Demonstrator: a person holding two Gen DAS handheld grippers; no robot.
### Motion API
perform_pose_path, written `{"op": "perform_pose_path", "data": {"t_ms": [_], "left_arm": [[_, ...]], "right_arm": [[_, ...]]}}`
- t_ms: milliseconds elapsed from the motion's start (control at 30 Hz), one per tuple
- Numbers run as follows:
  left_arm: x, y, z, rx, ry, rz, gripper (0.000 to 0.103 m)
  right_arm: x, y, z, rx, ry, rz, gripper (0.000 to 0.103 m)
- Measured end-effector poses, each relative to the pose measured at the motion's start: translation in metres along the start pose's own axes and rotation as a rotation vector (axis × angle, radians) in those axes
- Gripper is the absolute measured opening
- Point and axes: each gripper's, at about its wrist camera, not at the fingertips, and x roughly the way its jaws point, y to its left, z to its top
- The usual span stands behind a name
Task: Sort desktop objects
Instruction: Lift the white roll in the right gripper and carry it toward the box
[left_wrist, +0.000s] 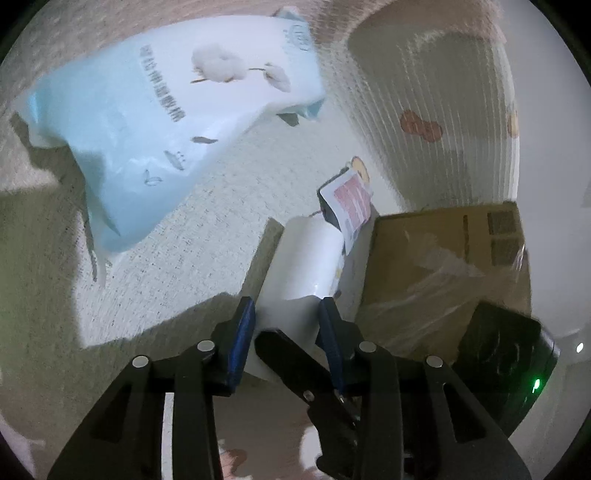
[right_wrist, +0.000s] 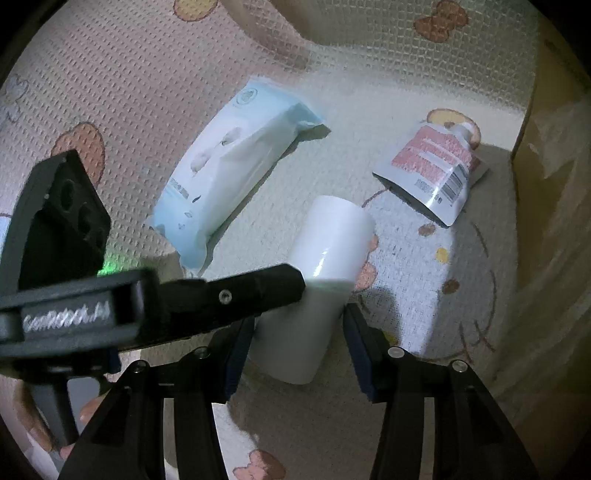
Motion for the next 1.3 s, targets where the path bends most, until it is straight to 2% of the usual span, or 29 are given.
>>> {"op": "perform_pose_path", "data": {"t_ms": [100, 233, 333, 567, 700, 933, 1067, 1300], "left_arm": [[-0.009, 0.001, -0.006, 0.044, -0.042, 0.060, 0.040], [-0.019, 0.025, -0.008, -0.050, -0.054, 0.005, 0.039], [-0.023, 0.037, -0.011, -0.108, -0.055, -0.036, 0.039], [-0.035, 0.034, -0.022, -0.140, -0.115, -0.044, 0.038], [-0.054, 0.019, -0.024, -0.095, -0.166, -0.053, 0.038], [-0.090, -0.021, -0.020, 0.014, -0.250, -0.008, 0.038], [-0.111, -0.046, -0.022, 0.075, -0.298, -0.007, 0.038], [-0.141, -0.088, -0.029, 0.164, -0.370, -0.022, 0.038]], "right_arm": [[0.006, 0.000, -0.002, 0.002, 0.015, 0.091, 0.047], [0.012, 0.006, -0.007, -0.006, 0.027, 0.151, 0.047], [0.012, 0.010, -0.009, -0.004, 0.025, 0.157, 0.047], [0.003, 0.017, -0.011, -0.020, 0.016, 0.153, 0.047], [-0.015, 0.024, -0.007, -0.044, -0.023, 0.166, 0.047], [-0.052, 0.042, 0.009, -0.080, -0.108, 0.201, 0.047], [-0.085, 0.046, 0.006, -0.097, -0.173, 0.225, 0.047], [-0.129, 0.050, 0.024, -0.126, -0.273, 0.234, 0.047]]}}
